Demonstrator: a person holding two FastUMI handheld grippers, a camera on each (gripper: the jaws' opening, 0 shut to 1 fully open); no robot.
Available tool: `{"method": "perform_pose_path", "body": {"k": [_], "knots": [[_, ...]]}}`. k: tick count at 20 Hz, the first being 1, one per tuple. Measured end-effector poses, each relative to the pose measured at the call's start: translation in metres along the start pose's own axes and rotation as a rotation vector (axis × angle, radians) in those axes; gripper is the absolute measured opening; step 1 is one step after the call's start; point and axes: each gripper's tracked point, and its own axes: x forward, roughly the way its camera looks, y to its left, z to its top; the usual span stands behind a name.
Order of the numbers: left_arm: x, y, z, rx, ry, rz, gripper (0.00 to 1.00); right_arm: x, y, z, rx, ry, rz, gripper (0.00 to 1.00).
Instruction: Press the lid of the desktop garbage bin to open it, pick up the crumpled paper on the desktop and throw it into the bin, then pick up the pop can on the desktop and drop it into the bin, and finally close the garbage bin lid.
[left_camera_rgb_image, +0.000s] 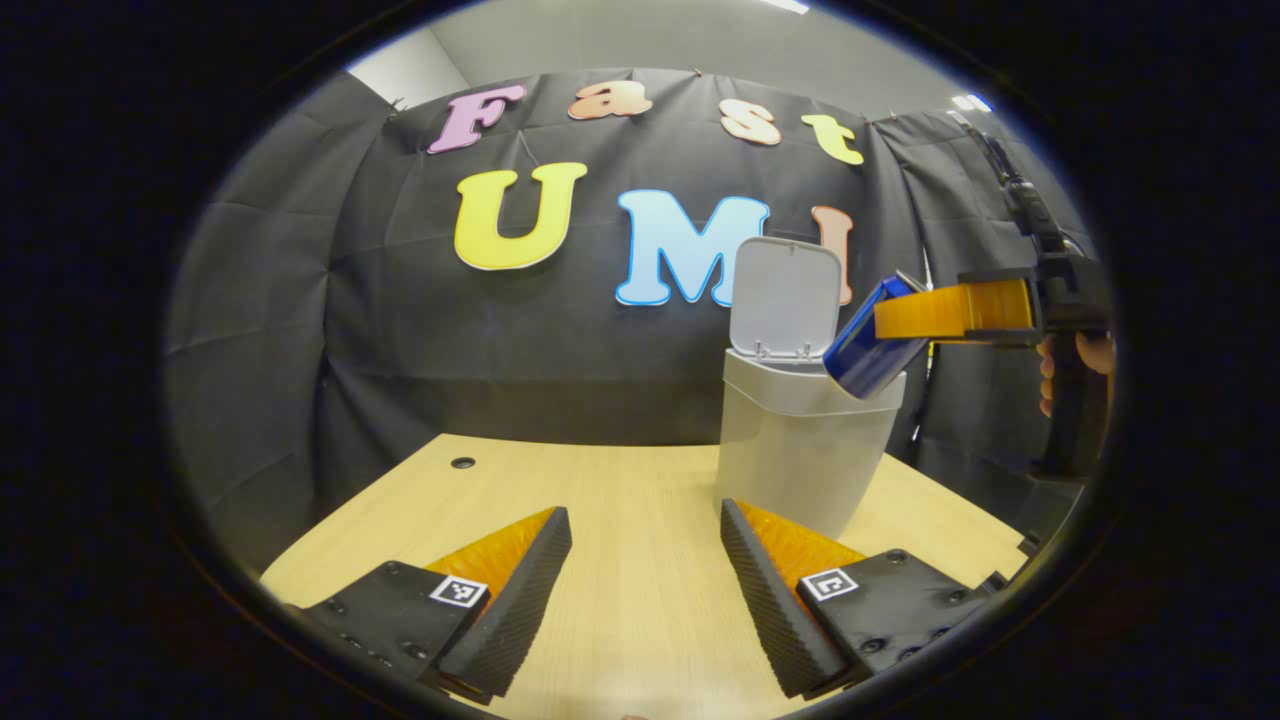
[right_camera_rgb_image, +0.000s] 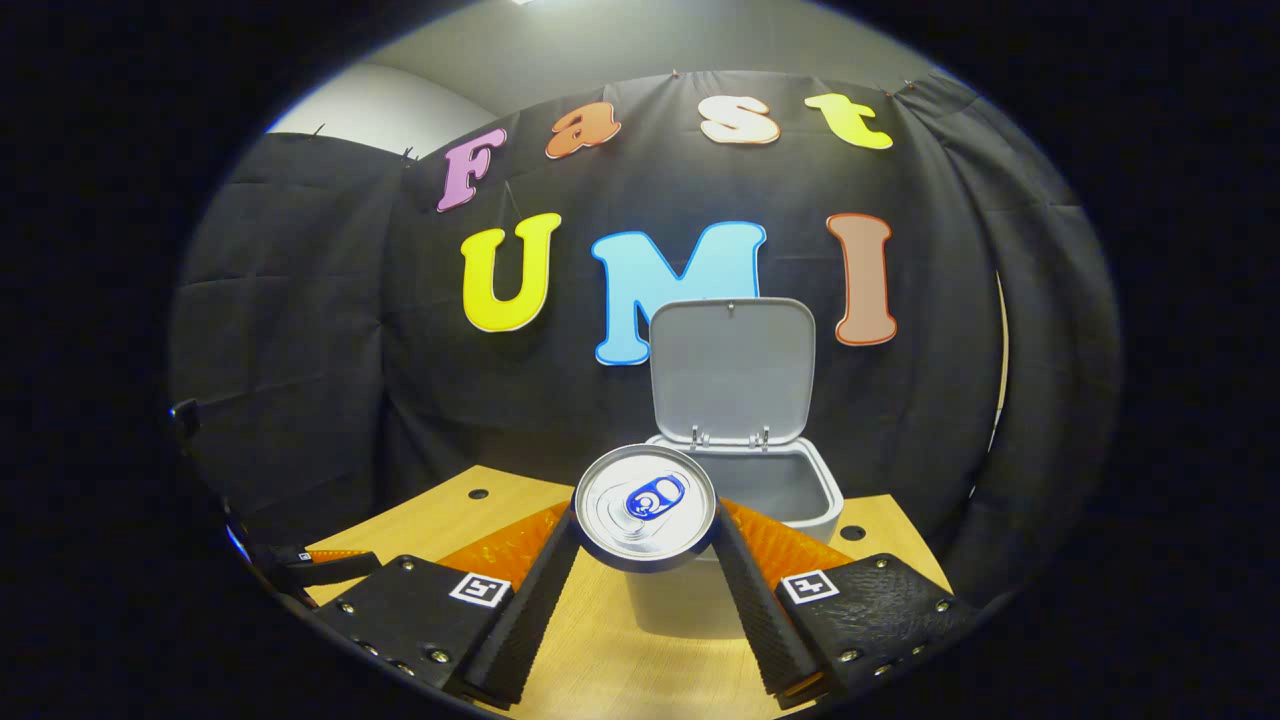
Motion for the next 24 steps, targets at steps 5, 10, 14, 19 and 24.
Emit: {"method": "perform_pose_path", "body": {"k": [5,10,14,19,24], "knots": [[-0.003,0.006,0.007,-0.008,-0.014,0.013,0.96,0.023,-0.011,0.023,-0.046,-0.054,-0.048,0.83],[-0.008,0.013,0.004,-0.020,-0.011,0.028,0.95,0.049,-0.015,0.015,-0.039,-0.018,-0.071,0.83],[-0.009,0.016,0.003,-0.027,-0.007,0.034,0.98,0.064,-0.017,0.007,-0.060,-0.002,-0.085,0.83],[-0.011,0.019,0.003,-0.030,-0.014,0.044,0.98,0.075,-0.015,-0.001,-0.071,0.027,-0.095,0.84],[-0.009,0.021,0.004,-0.031,-0.017,0.044,1.00,0.076,-0.017,-0.001,-0.069,0.027,-0.095,0.84]]}}
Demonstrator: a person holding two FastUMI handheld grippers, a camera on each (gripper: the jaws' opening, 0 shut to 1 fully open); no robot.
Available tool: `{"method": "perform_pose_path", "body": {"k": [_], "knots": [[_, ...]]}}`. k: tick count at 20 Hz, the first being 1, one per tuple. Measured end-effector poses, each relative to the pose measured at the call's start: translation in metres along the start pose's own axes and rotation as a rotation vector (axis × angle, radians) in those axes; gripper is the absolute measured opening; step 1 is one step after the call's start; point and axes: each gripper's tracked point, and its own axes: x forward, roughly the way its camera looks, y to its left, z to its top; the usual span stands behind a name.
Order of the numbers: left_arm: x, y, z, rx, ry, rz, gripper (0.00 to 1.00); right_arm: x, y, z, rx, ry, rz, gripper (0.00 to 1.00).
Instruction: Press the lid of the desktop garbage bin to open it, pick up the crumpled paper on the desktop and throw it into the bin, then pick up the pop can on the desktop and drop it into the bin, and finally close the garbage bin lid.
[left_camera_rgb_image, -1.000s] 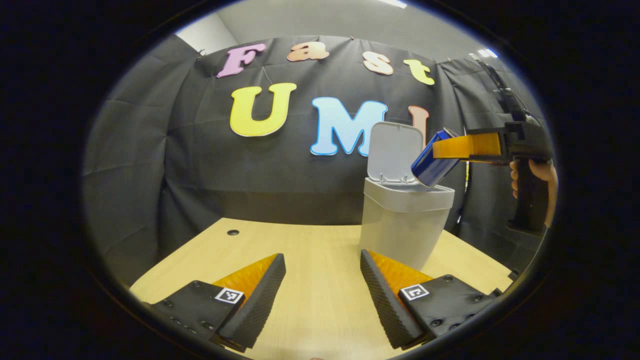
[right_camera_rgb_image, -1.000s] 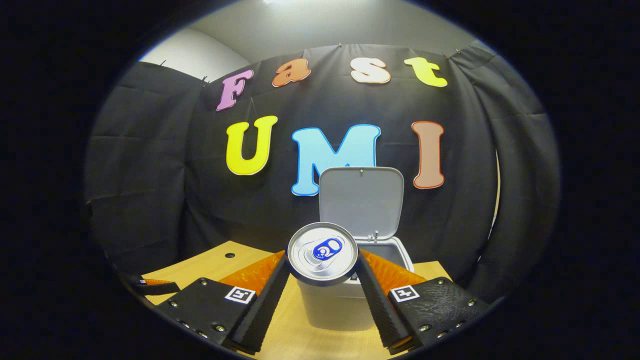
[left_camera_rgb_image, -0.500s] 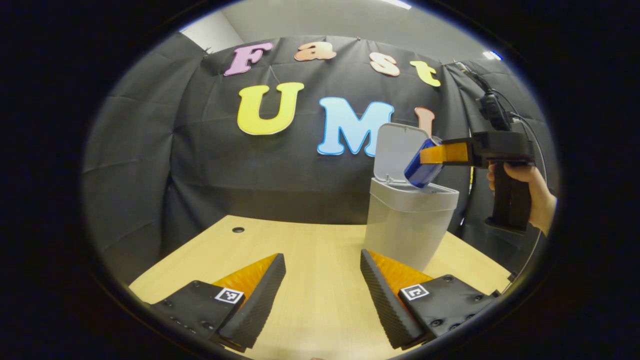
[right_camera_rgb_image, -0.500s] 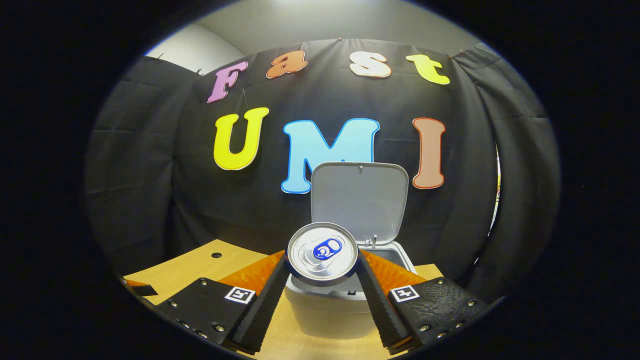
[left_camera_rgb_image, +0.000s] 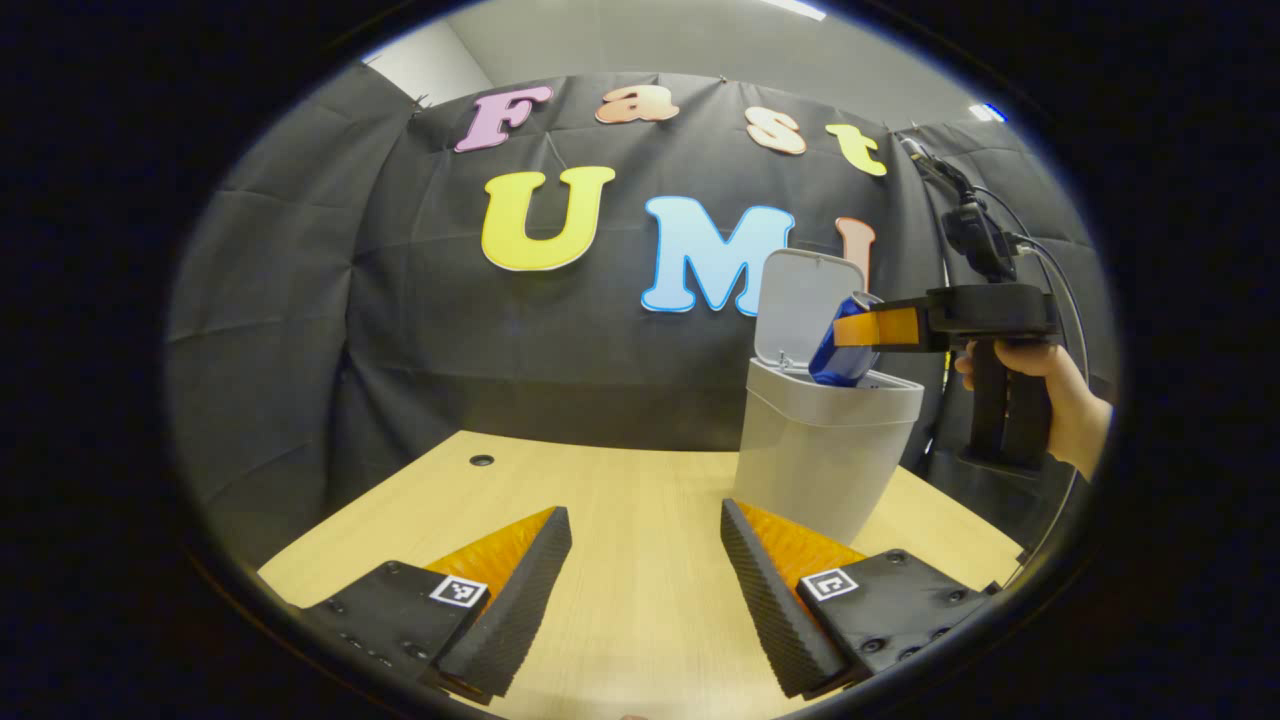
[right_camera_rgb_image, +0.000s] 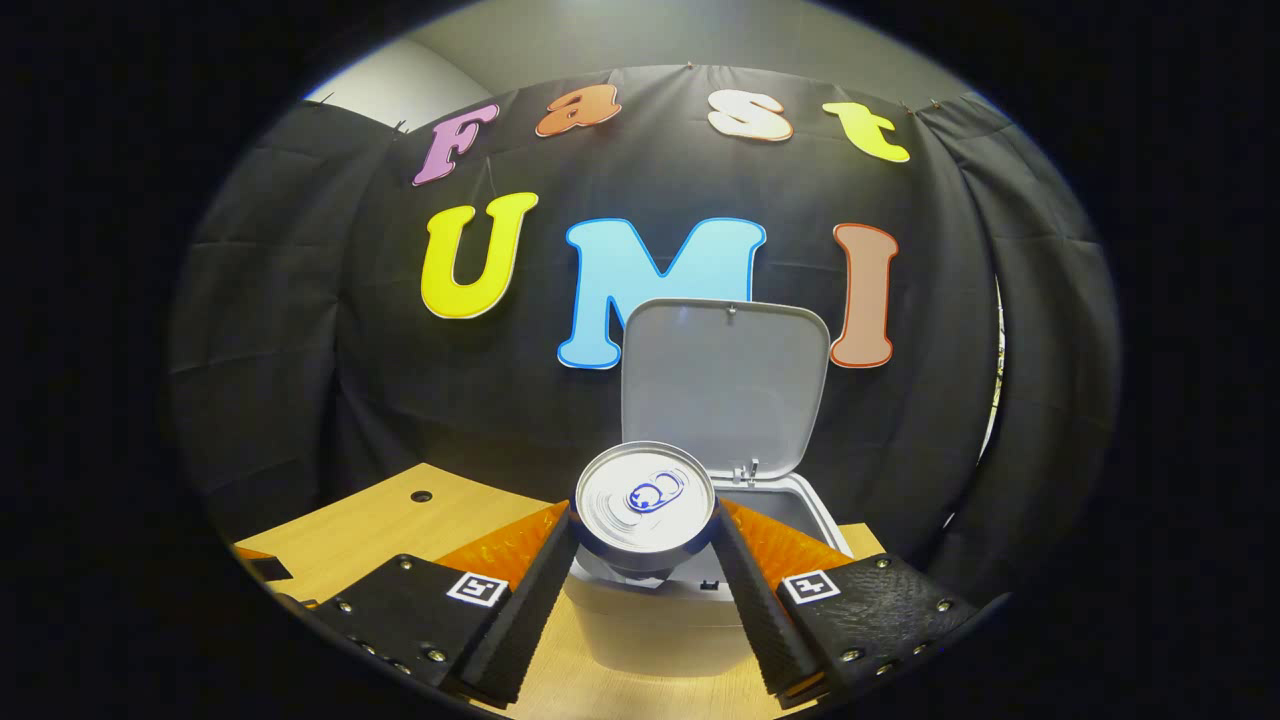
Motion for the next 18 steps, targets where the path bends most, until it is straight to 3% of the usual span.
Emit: {"method": "perform_pose_path", "body": {"k": [3,4,11,12,14,18], "knots": [[0.005,-0.003,0.001,0.000,-0.001,-0.008,1.00,0.004,-0.002,-0.001,0.013,0.006,-0.006,0.85],[0.005,-0.004,0.001,0.001,-0.001,-0.011,0.96,0.005,-0.003,-0.003,0.017,0.013,-0.008,0.84],[0.005,-0.002,0.001,0.007,-0.002,-0.010,0.98,0.013,-0.011,-0.004,0.027,0.015,-0.031,0.84],[0.003,-0.001,0.000,0.007,-0.002,-0.009,1.00,0.014,-0.014,-0.006,0.014,0.014,-0.038,0.85],[0.003,-0.001,0.000,0.005,0.000,-0.009,1.00,0.013,-0.013,-0.006,0.011,0.016,-0.041,0.98],[0.003,-0.003,0.001,0.006,-0.003,-0.011,1.00,0.013,-0.011,-0.007,0.013,0.024,-0.034,0.96]]}}
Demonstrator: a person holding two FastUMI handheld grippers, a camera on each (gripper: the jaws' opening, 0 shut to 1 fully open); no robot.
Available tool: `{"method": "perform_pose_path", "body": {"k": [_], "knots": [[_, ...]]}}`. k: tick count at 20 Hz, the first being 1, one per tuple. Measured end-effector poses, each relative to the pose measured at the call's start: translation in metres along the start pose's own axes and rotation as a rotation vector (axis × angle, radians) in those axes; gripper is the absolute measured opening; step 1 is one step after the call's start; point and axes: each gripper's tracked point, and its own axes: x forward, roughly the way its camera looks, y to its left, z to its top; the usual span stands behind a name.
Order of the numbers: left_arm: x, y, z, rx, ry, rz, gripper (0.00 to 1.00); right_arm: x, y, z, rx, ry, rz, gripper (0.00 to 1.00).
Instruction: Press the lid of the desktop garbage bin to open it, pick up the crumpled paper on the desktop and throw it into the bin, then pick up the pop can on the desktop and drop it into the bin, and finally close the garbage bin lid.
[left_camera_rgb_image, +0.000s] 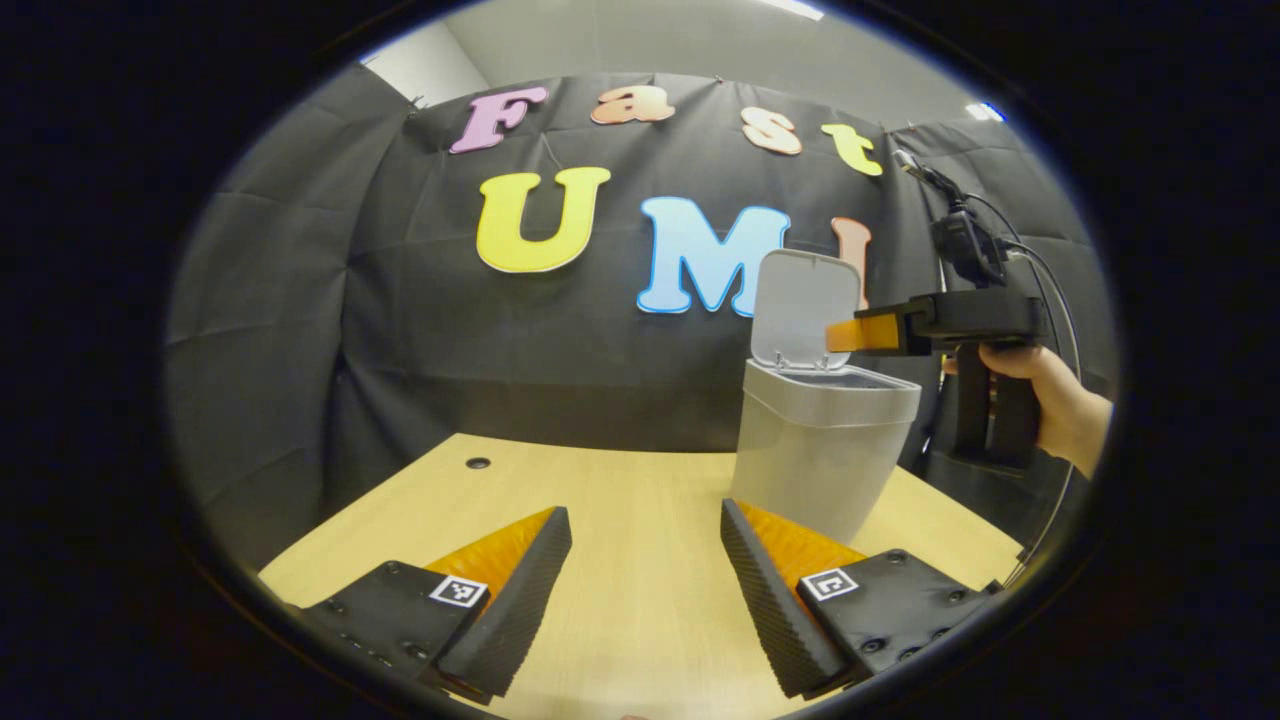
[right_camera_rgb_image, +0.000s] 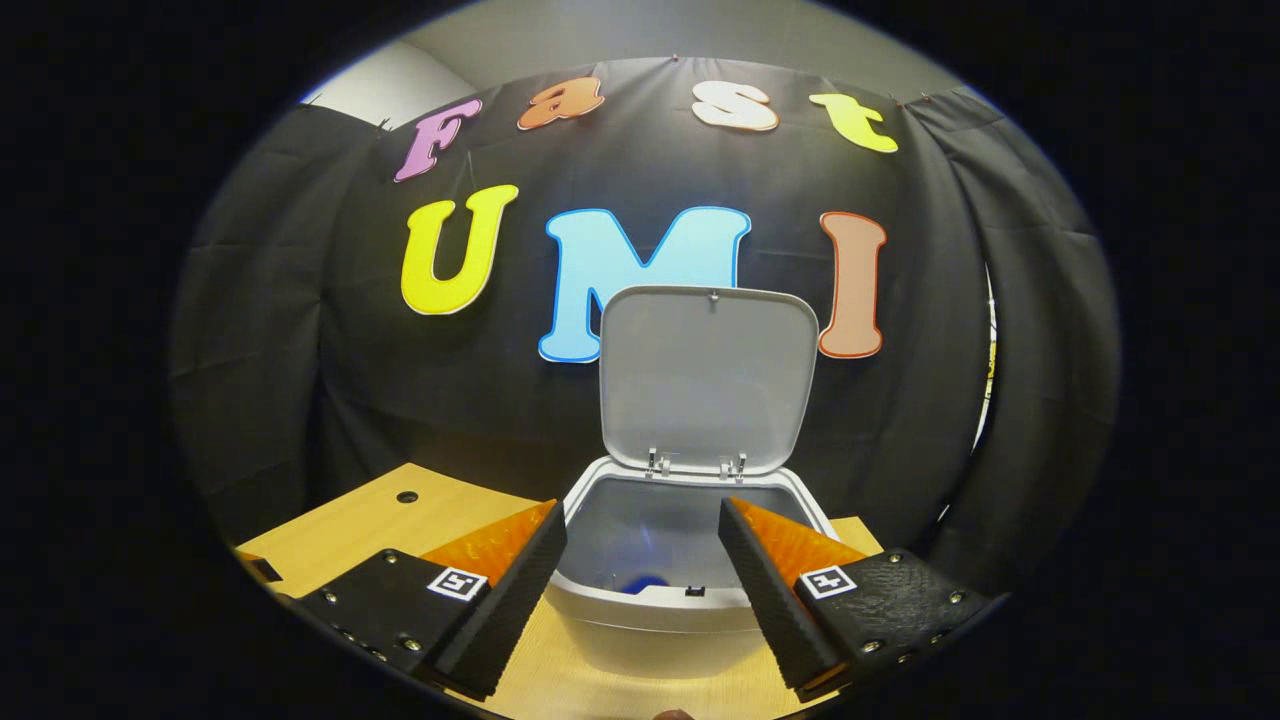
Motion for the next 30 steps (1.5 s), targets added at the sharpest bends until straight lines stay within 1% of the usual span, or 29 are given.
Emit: {"method": "perform_pose_path", "body": {"k": [2,3,4,5,6,7,9,10,11,12,13,14,16,17,18,19,21,25,30], "knots": [[0.000,-0.001,0.000,0.000,0.000,-0.002,0.98,-0.001,0.001,0.001,0.001,0.000,0.004,0.98],[0.000,-0.002,0.000,-0.003,-0.001,-0.005,0.98,-0.001,0.001,0.003,0.003,0.001,0.004,0.96],[-0.001,-0.002,0.001,-0.006,-0.002,-0.006,0.98,0.000,0.001,0.006,0.005,-0.004,0.004,0.98],[0.000,-0.003,0.001,-0.004,-0.002,-0.006,0.98,0.001,-0.001,0.012,0.003,-0.010,0.002,0.96],[0.000,-0.003,0.002,-0.002,-0.004,-0.008,0.98,0.002,-0.003,0.018,0.001,-0.022,-0.003,0.98],[0.000,-0.004,0.003,-0.003,-0.007,-0.010,0.96,0.004,-0.006,0.026,-0.002,-0.034,-0.010,0.96],[0.000,-0.004,0.006,-0.006,-0.014,-0.012,0.96,0.006,-0.012,0.041,-0.008,-0.058,-0.026,0.98],[0.002,-0.004,0.007,-0.008,-0.017,-0.014,0.98,0.007,-0.015,0.049,-0.013,-0.071,-0.036,0.98],[0.004,-0.005,0.009,-0.010,-0.020,-0.015,0.96,0.008,-0.019,0.056,-0.020,-0.082,-0.049,0.98],[0.004,-0.004,0.010,-0.014,-0.023,-0.018,0.98,0.010,-0.022,0.063,-0.025,-0.092,-0.063,0.98],[0.005,-0.005,0.011,-0.019,-0.028,-0.023,0.96,0.011,-0.027,0.072,-0.026,-0.105,-0.086,0.98],[0.007,-0.006,0.014,-0.022,-0.031,-0.027,0.98,0.013,-0.032,0.081,-0.023,-0.120,-0.116,0.98],[0.011,-0.005,0.020,-0.029,-0.043,-0.037,1.00,0.019,-0.038,0.093,-0.017,-0.135,-0.150,0.98],[0.014,-0.005,0.024,-0.032,-0.048,-0.045,1.00,0.022,-0.040,0.101,-0.006,-0.144,-0.165,0.98],[0.019,-0.005,0.027,-0.030,-0.053,-0.055,0.96,0.025,-0.042,0.112,0.007,-0.161,-0.178,0.98],[0.023,-0.003,0.029,-0.025,-0.055,-0.062,0.98,0.028,-0.044,0.121,0.012,-0.179,-0.191,0.98],[0.031,-0.001,0.032,-0.014,-0.058,-0.080,0.98,0.034,-0.050,0.134,0.007,-0.203,-0.223,0.98],[0.048,0.005,0.034,-0.008,-0.046,-0.112,0.98,0.050,-0.052,0.153,-0.003,-0.210,-0.250,0.98],[0.062,0.011,0.038,-0.008,-0.022,-0.122,0.99,0.077,-0.051,0.172,-0.032,-0.209,-0.259,0.97]]}}
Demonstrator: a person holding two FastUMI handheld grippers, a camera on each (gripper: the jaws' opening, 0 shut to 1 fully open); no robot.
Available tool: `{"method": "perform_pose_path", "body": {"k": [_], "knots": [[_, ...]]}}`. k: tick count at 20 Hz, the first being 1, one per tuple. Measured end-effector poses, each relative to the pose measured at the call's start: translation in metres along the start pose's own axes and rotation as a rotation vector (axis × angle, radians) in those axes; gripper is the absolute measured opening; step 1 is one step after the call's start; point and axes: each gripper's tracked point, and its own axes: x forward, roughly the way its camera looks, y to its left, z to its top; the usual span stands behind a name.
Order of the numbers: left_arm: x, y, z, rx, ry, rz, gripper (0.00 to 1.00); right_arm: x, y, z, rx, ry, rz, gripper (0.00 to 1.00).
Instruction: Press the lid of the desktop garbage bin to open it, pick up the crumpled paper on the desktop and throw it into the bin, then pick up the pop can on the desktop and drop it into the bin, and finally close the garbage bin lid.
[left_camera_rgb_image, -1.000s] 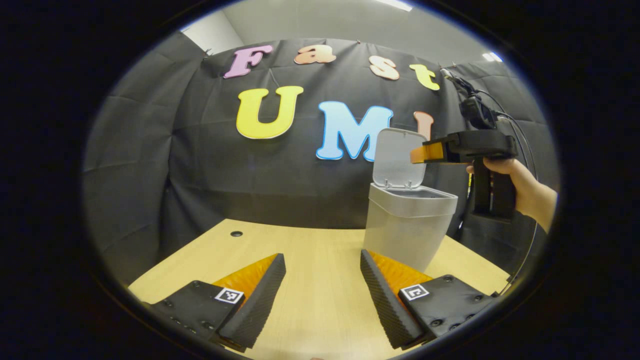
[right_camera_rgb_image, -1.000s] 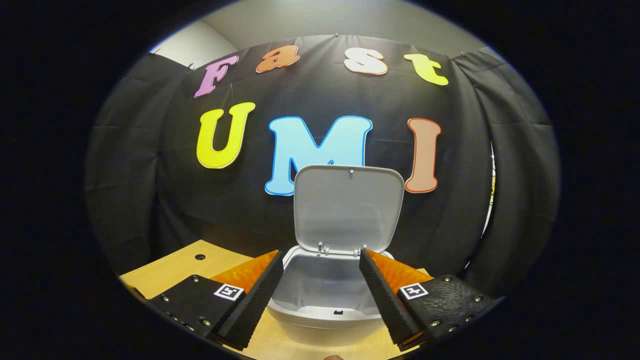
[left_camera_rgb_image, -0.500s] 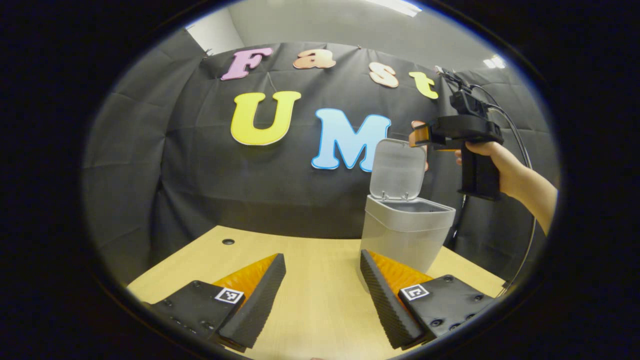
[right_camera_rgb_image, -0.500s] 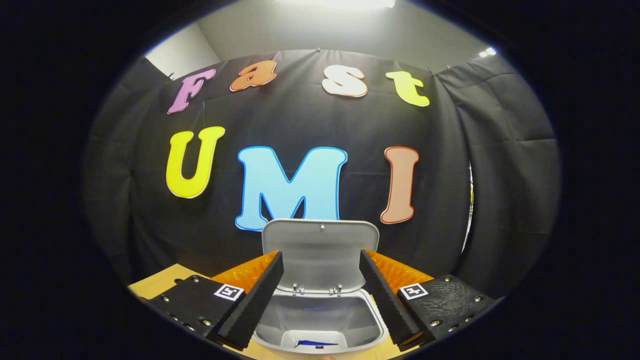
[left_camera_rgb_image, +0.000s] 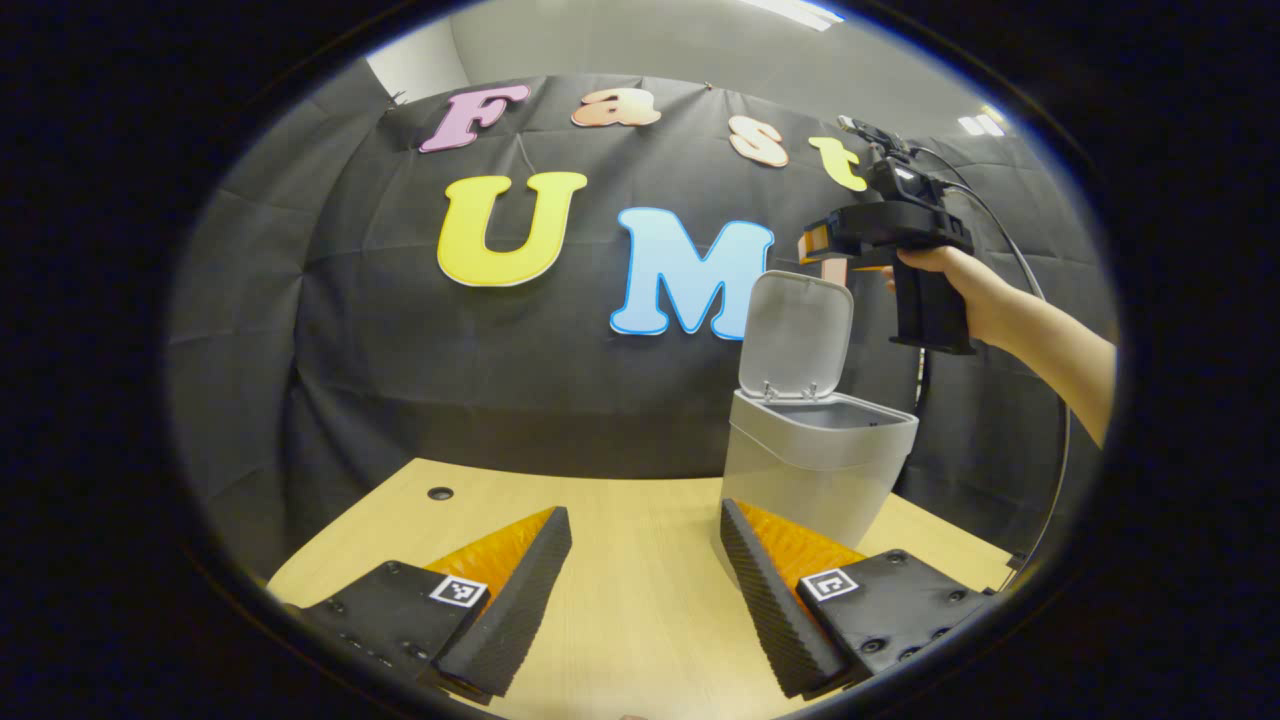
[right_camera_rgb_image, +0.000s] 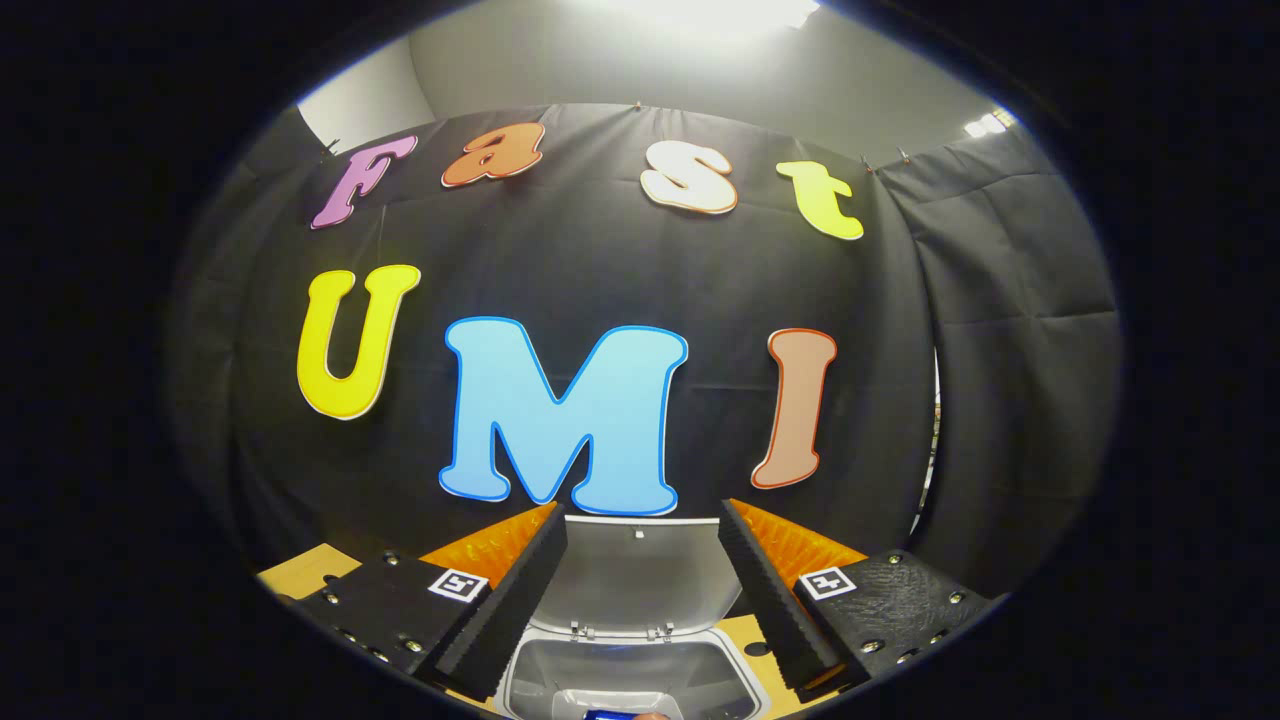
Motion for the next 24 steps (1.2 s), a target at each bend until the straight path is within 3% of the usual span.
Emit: {"method": "perform_pose_path", "body": {"k": [11,12,14,15,20,24], "knots": [[-0.005,0.003,0.005,-0.018,0.005,0.072,1.00,0.049,0.000,-0.014,0.051,0.059,0.000,0.98],[-0.004,0.004,0.003,-0.017,0.004,0.078,0.95,0.048,0.000,-0.017,0.059,0.057,0.008,0.97],[-0.007,0.002,0.001,-0.010,-0.019,0.081,1.00,0.043,-0.002,-0.015,0.082,0.039,0.010,0.97],[-0.008,-0.002,-0.004,-0.011,-0.027,0.079,0.96,0.038,-0.002,-0.018,0.103,0.032,0.019,0.97],[-0.026,-0.014,-0.017,-0.042,-0.018,0.070,1.00,0.011,-0.002,-0.026,0.102,0.044,0.040,0.97],[-0.035,-0.016,-0.011,-0.014,-0.035,0.072,0.96,-0.009,-0.003,-0.033,0.107,0.058,0.052,0.97]]}}
